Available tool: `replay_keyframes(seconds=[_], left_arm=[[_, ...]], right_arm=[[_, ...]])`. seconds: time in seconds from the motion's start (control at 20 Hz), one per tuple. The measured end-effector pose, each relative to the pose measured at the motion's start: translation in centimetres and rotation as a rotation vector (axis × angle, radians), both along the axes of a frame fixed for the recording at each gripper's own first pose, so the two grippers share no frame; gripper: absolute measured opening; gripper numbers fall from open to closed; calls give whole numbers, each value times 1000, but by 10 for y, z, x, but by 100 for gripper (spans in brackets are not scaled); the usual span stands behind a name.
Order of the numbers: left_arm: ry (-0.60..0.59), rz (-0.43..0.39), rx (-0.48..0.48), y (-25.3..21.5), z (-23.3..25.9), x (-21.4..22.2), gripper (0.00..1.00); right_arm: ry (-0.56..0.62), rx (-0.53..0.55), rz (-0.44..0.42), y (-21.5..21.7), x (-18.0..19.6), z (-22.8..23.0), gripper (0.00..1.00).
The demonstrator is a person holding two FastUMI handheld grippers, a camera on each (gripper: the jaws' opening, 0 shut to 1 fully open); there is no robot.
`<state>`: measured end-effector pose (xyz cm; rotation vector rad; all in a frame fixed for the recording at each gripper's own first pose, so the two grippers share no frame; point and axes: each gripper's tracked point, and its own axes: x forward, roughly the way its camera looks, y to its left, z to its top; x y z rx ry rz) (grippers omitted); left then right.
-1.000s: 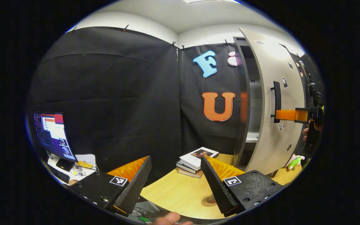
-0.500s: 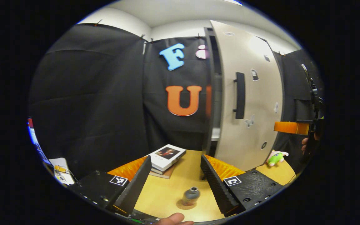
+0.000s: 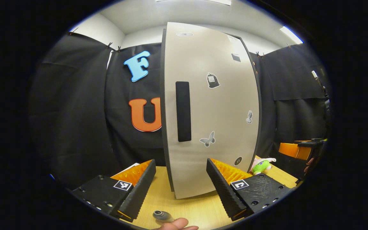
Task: Open the cabinet door with the right hand, grasp the bottle in the cabinet with the left hand and place it on the coaster, then close the cabinet door with the right hand.
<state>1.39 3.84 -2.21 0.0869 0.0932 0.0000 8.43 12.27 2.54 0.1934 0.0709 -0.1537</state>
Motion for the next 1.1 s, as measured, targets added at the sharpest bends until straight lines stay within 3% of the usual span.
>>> replay_keyframes(seconds=[0.25,0.45,0.7,0.85,0.9,1.1], left_arm=[[-82,46,40,11,11,11,96],[-80,50,73,-11,7,17,96],[-74,111,1,-25,8,10,96],[-53,106,-4,-33,5,-3,100],[-60,88,-5,-37,6,-4,96],[-56,86,-2,-37,9,-14,96]], right_arm=[[-147,-65,-37,17,0,39,98],[-165,-81,49,36,1,42,100],[-316,-217,113,51,-12,62,100],[-283,-252,190,69,-23,47,100],[-278,-243,213,74,-24,44,100],[-226,-236,204,73,-26,33,100]])
